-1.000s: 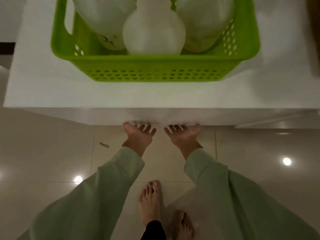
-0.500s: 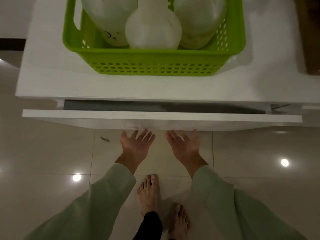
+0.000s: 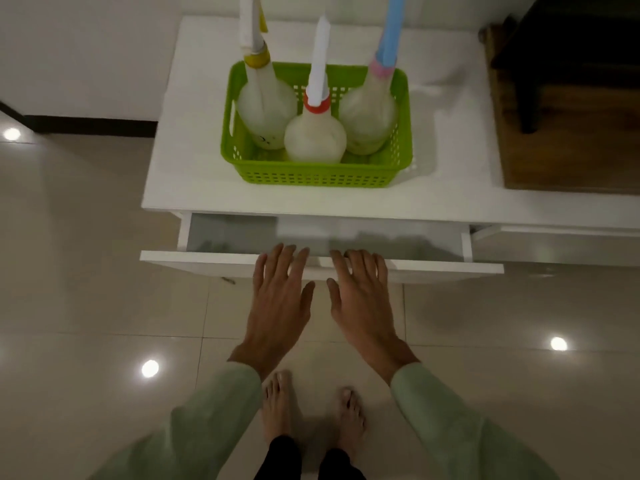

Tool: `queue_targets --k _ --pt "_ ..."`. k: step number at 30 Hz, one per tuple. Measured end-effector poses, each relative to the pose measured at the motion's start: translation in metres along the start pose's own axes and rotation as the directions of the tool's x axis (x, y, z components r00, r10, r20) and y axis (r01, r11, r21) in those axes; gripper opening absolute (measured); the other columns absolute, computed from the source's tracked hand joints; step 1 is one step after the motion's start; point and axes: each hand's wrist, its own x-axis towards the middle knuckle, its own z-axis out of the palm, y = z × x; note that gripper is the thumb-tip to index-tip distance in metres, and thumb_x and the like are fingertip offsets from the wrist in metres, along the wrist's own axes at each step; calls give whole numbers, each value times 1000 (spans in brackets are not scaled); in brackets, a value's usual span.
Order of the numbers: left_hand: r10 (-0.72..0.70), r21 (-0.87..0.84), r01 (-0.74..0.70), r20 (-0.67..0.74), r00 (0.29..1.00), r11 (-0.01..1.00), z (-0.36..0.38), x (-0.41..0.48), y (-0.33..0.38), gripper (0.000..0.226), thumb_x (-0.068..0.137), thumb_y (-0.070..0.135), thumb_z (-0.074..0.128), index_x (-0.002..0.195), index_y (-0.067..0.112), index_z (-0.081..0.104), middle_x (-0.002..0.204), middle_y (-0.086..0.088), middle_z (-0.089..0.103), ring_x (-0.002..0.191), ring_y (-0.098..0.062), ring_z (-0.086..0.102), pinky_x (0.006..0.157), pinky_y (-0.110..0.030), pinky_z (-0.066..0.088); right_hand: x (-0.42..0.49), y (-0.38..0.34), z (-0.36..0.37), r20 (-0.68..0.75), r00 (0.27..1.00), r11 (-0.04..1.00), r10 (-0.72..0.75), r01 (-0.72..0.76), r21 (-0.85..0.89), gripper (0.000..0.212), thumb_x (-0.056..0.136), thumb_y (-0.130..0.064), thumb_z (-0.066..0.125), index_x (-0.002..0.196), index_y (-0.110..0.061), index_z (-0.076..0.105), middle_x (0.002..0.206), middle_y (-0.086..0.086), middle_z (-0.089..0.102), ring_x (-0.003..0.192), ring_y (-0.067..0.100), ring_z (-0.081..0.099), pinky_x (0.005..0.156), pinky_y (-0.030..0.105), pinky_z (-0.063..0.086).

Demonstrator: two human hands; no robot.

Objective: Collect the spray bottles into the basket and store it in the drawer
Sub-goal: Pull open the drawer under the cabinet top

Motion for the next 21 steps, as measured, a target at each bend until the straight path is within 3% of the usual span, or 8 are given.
queue_targets --k 2,6,11,17,21 --pt "46 101 -47 15 999 994 1 4 -7 45 98 21 50 141 14 46 141 -8 52 136 -27 42 117 -47 25 3 2 4 -26 1000 1000 3 -3 -20 40 97 -16 55 137 -16 52 126 7 59 124 29 51 117 47 30" --pt "54 105 -54 -1 999 993 1 -1 -10 39 94 14 56 134 14 53 128 -5 59 124 -25 52 113 -47 33 -3 -1 6 -57 998 999 36 -38 -35 39 90 -5 58 128 -17 59 113 5 63 111 27 55 107 44 39" --pt "43 84 -47 51 998 995 0 -33 -9 51 87 -1 57 135 16 53 129 -3 59 125 -23 51 115 -43 29 -35 -10 3 10 999 999 46 -46 -9 47 86 2 57 129 -16 61 115 7 63 113 29 55 109 45 37" --pt "23 86 -33 112 993 996 -6 -61 -12 66 73 -14 54 128 22 60 117 1 64 110 -23 56 102 -40 36 -79 -18 4 40 997 997 70 -71 29 48 84 4 58 127 -14 63 118 9 64 114 30 57 108 47 38" --pt "28 86 -41 147 989 995 -5 -85 -12 69 71 -15 56 128 24 60 115 2 63 109 -21 56 101 -39 36 -103 -21 7 25 996 995 90 -91 37 48 79 7 61 122 -12 67 113 9 66 109 31 60 104 47 43"
